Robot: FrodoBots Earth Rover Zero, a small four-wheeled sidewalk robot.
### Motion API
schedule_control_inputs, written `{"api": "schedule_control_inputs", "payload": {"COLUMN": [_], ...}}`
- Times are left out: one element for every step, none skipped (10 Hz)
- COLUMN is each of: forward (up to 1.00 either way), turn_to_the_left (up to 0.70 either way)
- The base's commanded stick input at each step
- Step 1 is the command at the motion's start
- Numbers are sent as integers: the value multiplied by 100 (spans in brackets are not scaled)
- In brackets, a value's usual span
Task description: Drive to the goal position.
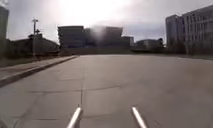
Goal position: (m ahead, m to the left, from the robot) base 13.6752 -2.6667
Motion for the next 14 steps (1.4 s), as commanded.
{"api": "schedule_control_inputs", "payload": {"forward": [100, 100, 100, 100, 100, 100, 100, 100, 100, 100, 100, 100, 100, 100], "turn_to_the_left": [0, 0, 0, 0, 0, 0, 0, 0, 0, 0, -27, -27, -27, -27]}}
